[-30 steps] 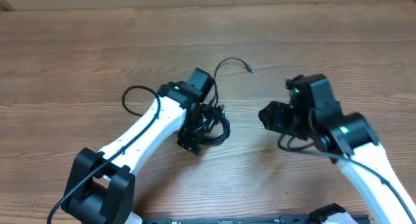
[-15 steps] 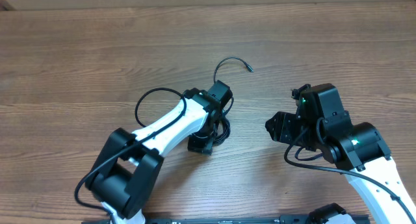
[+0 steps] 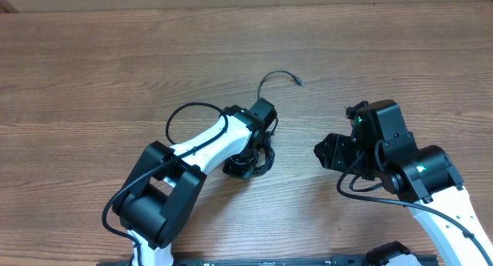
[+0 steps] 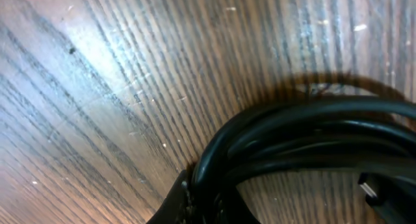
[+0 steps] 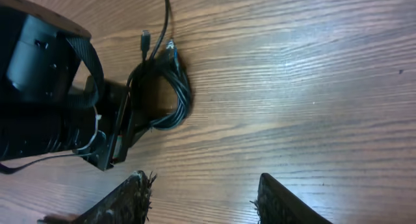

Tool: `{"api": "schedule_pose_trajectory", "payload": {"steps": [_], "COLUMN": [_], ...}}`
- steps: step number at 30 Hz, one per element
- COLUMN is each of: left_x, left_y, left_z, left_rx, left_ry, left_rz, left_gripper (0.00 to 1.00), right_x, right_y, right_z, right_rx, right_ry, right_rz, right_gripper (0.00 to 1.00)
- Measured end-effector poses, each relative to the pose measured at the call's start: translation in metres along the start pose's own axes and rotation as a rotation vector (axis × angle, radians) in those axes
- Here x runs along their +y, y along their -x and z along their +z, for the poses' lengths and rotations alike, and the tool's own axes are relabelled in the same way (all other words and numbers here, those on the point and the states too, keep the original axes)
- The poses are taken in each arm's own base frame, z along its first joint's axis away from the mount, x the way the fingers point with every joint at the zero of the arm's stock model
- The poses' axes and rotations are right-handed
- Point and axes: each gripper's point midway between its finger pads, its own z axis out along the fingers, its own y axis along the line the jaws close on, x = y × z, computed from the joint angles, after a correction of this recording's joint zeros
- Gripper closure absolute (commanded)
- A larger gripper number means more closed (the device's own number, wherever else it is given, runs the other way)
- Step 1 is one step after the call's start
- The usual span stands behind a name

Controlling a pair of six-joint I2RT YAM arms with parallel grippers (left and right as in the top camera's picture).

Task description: Untangle cables

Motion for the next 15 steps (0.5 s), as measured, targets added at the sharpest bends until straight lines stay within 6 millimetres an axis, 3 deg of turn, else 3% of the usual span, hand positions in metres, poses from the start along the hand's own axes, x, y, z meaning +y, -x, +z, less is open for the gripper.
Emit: {"api": "schedule_pose_trajectory", "payload": {"steps": [5, 8, 11, 15], "left_x": [0.012, 0.007, -0.005, -0.010], "left_y": [0.022, 0.040, 0.053, 0.055], "left_z": [-0.006, -0.025, -0.066, -0.118], "left_rx": [-0.017, -0.013, -0.001, 0.004], "left_ry": [0.059, 0.013, -0.128, -0.301], "left_rz": [0.114, 0.139, 0.160, 0.188], "left_gripper": [0.96, 0.96, 0.96, 0.96], "right_x": [0.009, 0.020, 0.028, 0.042], "right_y": [-0.003, -0.003, -0.005, -0.008], "right_z": [0.000, -0.001, -0.002, 0.006], "right_rx": [0.021, 0.030, 0.056, 0.079], "right_ry": [0.048, 0.108, 0.152, 0.229], "right_rz": [0.010, 0.040, 0.115, 0.156], "right_gripper": [0.47, 0.46, 0.46, 0.45]}}
